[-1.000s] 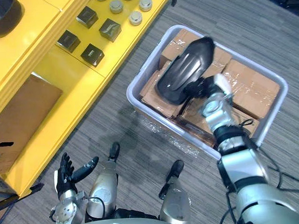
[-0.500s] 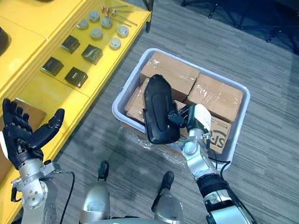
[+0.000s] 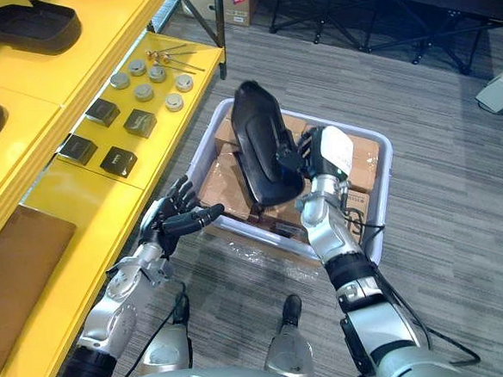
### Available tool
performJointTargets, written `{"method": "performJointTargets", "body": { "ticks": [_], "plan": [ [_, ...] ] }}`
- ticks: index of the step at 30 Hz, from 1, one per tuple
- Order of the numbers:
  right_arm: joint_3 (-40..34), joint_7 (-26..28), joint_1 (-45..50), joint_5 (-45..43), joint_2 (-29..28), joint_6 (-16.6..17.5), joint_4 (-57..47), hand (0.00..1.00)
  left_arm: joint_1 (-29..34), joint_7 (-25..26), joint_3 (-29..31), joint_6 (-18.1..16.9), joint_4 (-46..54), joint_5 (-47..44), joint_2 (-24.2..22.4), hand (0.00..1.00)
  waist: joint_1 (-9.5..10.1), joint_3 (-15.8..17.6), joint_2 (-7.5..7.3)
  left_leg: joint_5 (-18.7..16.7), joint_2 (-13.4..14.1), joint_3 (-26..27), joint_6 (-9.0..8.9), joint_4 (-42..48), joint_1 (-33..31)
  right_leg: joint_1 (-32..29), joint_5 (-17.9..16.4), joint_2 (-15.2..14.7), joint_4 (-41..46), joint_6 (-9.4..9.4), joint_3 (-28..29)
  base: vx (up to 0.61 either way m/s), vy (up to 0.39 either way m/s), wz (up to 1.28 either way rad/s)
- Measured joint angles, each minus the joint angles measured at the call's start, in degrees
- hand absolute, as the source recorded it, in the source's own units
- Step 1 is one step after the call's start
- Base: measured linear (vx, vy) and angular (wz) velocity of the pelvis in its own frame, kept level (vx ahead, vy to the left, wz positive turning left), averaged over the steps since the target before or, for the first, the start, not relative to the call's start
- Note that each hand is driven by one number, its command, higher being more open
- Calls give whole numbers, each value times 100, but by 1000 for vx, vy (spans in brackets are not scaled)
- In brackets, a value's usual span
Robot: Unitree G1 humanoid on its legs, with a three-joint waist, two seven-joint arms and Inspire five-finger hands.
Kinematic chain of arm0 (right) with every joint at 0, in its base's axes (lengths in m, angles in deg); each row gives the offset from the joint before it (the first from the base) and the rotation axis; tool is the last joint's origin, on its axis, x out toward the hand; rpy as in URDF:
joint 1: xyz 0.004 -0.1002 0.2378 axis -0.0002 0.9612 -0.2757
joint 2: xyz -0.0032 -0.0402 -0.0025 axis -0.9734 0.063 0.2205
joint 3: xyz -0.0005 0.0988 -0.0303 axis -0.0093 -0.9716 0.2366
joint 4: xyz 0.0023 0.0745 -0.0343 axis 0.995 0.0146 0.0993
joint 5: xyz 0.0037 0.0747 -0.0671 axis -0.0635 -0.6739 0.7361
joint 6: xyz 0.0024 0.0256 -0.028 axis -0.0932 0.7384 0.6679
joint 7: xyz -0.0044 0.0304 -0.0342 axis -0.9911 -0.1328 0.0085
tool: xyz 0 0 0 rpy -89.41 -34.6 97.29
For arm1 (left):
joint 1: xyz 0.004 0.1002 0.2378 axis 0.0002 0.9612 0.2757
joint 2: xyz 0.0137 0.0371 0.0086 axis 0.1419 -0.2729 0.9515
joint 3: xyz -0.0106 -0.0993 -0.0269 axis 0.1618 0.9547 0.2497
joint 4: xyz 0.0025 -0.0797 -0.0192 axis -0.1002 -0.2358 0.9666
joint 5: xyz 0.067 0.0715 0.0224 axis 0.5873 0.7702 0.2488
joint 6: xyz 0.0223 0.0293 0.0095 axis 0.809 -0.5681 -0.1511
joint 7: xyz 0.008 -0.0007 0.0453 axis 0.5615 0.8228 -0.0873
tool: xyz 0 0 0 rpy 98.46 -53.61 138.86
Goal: Walk over and take three plastic housings, then place them on the shelf
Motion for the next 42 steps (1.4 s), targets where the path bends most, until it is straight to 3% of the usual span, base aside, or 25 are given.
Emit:
{"method": "performJointTargets", "body": {
  "ticks": [3,11,15,20,21,32,42],
  "plan": [
    [84,-217,-164,15,-17,139,-31,0,-432,100,6,51,-347,-238,11,100,4,0,-3,1,14,12,-1,11,-28,-34,17,19,0,-14,37,-36,-17,-6],
    [449,-330,-244,582,-350,715,-494,0,-1250,-150,160,63,-612,-2537,120,100,-176,-72,-177,3,44,123,-8,35,-55,-125,67,55,1,-49,117,-15,-9,-5],
    [679,-319,-95,639,-503,1027,-493,0,-1473,-142,147,50,-681,-2892,70,100,-188,-86,-243,-58,44,176,-21,107,28,-74,73,56,0,-52,214,-33,-15,-11],
    [865,-313,-12,628,-656,1154,-490,0,-1479,-114,158,11,-1040,-3093,25,100,-244,-87,-244,-73,47,189,-29,125,70,-39,73,60,-1,-53,219,-51,-14,-2],
    [935,-304,24,624,-694,1164,-489,0,-1456,-82,157,11,-1116,-3142,13,0,-248,-88,-246,-80,51,193,-37,121,119,-5,73,61,-1,-53,220,-26,-8,-5],
    [1361,-265,267,467,-957,1332,-460,0,-1412,266,154,-148,-1611,-3139,-43,0,-314,-391,-488,-91,55,220,-48,122,128,1,73,64,-3,-53,219,-2,-1,0],
    [1501,-322,672,321,-1182,1559,-462,0,-1154,-406,-21,-860,-1749,-4309,-234,0,-335,-526,-499,-136,84,239,-73,127,225,88,41,83,-4,-88,195,-9,-3,-1]
  ]
}}
